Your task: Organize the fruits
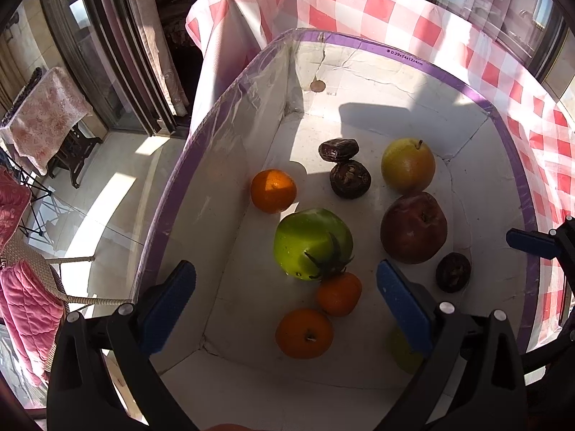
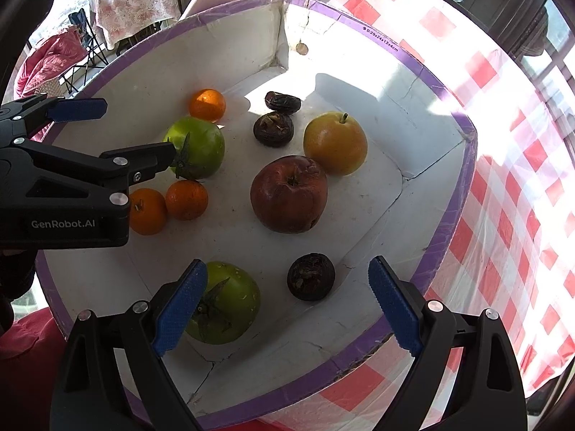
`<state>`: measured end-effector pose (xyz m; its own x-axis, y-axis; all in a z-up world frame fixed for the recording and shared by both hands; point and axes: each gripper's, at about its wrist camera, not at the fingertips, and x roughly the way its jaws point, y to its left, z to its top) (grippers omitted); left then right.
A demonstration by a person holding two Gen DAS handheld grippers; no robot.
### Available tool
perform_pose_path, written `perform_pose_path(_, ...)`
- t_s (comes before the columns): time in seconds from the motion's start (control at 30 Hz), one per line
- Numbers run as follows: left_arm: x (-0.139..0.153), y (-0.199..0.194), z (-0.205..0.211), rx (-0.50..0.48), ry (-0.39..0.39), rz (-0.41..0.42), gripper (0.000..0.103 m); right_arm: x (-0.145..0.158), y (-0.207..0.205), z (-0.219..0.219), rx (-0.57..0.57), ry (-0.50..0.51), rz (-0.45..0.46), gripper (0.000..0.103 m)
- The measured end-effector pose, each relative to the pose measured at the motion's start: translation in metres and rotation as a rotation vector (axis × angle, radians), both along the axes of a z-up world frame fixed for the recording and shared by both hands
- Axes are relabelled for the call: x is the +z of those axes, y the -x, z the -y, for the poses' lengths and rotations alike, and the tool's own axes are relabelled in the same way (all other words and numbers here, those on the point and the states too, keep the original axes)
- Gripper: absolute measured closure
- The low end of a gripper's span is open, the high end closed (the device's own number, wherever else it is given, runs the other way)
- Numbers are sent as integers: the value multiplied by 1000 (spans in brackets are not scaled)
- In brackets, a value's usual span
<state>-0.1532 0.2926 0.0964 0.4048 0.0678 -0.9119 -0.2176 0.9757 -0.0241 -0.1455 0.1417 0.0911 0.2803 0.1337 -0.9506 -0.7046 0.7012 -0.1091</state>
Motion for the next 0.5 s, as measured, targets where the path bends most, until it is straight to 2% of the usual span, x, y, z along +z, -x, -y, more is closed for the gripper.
perform_pose_path(0.13,1,1,-3,18,11,7,2,0,-2,0,1,-18,-15,15)
perform_pose_path(0.27,6,-1,4,13,-42,13,2,7,-3,5,10,-72,-19,15)
perform_pose_path(0.37,22,-10,19,2,-146,19,2,32,3,21,41,-165,78,15)
perform_pose_path(0.43,47,-15,38,3,-238,98,2,53,0,50,-6,-251,162,15)
perform_pose_path(0.5,75,-24,68,-28,-275,194,2,67,-14,95,-131,-318,230,15)
